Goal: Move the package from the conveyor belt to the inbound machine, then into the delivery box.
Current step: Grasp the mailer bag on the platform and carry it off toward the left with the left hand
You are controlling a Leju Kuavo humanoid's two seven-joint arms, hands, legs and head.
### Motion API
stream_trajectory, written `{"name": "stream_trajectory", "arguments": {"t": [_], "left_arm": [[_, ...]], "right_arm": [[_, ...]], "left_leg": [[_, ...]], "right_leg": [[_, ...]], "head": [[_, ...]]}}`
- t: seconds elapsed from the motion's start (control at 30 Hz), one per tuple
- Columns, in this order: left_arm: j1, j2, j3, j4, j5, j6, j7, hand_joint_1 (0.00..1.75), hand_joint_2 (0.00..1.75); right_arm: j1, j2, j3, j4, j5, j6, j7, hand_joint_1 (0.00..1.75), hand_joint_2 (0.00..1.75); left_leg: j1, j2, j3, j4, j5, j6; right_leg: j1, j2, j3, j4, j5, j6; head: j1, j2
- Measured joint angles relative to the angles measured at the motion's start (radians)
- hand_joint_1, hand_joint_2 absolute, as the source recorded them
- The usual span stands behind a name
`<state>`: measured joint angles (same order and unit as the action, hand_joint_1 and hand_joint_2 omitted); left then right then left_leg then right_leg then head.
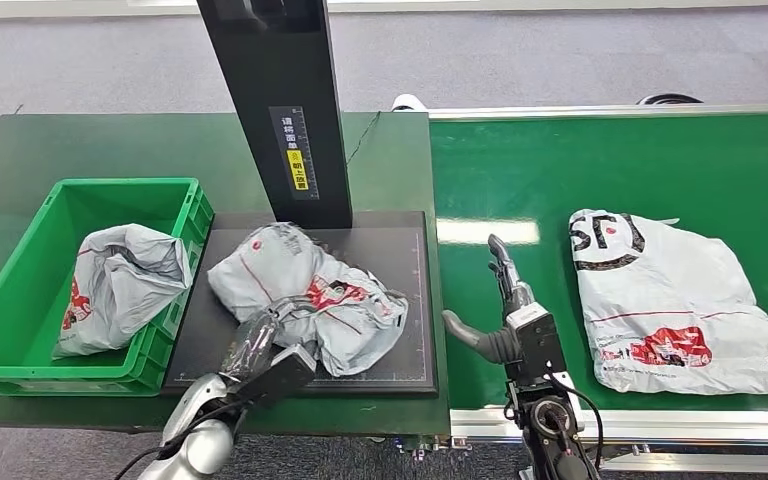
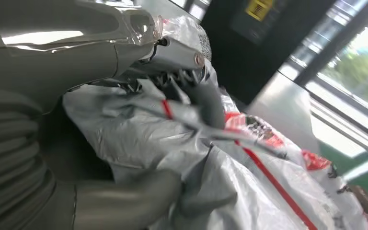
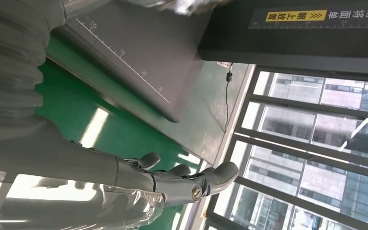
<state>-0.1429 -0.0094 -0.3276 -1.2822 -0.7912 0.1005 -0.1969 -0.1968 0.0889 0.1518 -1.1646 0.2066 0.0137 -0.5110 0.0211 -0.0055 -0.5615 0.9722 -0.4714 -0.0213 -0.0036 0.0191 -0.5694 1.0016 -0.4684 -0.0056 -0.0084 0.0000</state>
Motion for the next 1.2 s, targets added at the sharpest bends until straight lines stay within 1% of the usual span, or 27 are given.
{"name": "stream_trajectory", "arguments": {"t": [0.2,0.37,0.53,0.7,0.83,0.9,0.97,1.07,1.2], "left_arm": [[0.027,-0.011,0.046,-0.012,-0.017,0.030,-0.004,1.75,1.75],[0.044,-0.026,0.073,-0.033,-0.003,0.078,-0.073,1.75,1.75],[0.048,-0.037,0.087,-0.049,0.007,0.090,-0.098,1.75,1.75],[0.056,-0.043,0.097,-0.089,0.054,0.119,-0.176,1.75,1.75],[0.056,-0.044,0.107,-0.112,0.061,0.119,-0.196,1.75,1.75],[0.058,-0.045,0.109,-0.122,0.075,0.143,-0.243,1.75,1.75],[0.060,-0.047,0.109,-0.145,0.098,0.189,-0.313,1.75,1.75],[0.067,-0.047,0.108,-0.209,0.125,0.254,-0.403,1.75,1.75],[0.075,-0.044,0.102,-0.298,0.159,0.282,-0.460,1.75,1.75]], "right_arm": [[0.011,0.000,-0.003,-0.014,0.003,0.000,0.001,0.00,1.75],[0.018,0.000,-0.004,-0.023,0.003,0.003,-0.001,0.00,1.75],[0.019,0.001,-0.004,-0.024,0.003,0.005,-0.002,0.00,1.75],[0.019,0.003,-0.006,-0.029,0.004,0.005,-0.002,0.00,1.75],[0.020,0.004,-0.008,-0.037,0.005,0.006,-0.002,0.00,1.75],[0.021,0.004,-0.011,-0.040,0.005,0.007,-0.002,0.00,1.75],[0.022,0.004,-0.015,-0.044,0.006,0.009,-0.002,0.00,1.75],[0.023,0.004,-0.020,-0.051,0.006,0.014,-0.002,0.00,1.75],[0.022,0.004,-0.021,-0.054,0.005,0.017,-0.002,0.00,1.75]], "left_leg": [[0.000,0.000,0.000,0.000,0.000,0.000],[0.000,0.000,0.000,0.000,0.000,0.000],[0.000,0.000,0.000,0.000,0.000,0.000],[0.000,0.000,-0.001,0.000,0.000,0.000],[0.000,0.000,0.000,0.000,0.000,0.000],[0.000,0.000,-0.001,0.000,0.000,0.000],[0.000,0.000,-0.001,0.000,0.000,0.000],[0.000,0.000,-0.001,0.000,0.000,0.000],[0.000,0.000,-0.001,0.000,0.000,0.000]], "right_leg": [[0.000,0.000,0.000,0.000,0.000,0.000],[0.000,0.000,0.000,0.000,0.000,0.000],[0.000,0.000,0.000,0.000,0.000,0.000],[0.000,0.000,0.000,0.000,0.000,0.000],[0.000,0.000,0.000,0.000,0.000,0.000],[0.000,0.000,0.000,0.000,0.000,0.000],[0.000,0.000,0.000,0.000,0.000,0.000],[0.000,0.000,0.000,0.000,0.000,0.000],[0.000,0.000,0.000,0.000,0.000,0.000]], "head": [[0.000,0.000],[0.000,0.000],[0.000,0.000],[0.000,0.000],[0.000,0.000],[0.000,0.000],[0.000,0.000],[0.000,0.000],[0.000,0.000]]}}
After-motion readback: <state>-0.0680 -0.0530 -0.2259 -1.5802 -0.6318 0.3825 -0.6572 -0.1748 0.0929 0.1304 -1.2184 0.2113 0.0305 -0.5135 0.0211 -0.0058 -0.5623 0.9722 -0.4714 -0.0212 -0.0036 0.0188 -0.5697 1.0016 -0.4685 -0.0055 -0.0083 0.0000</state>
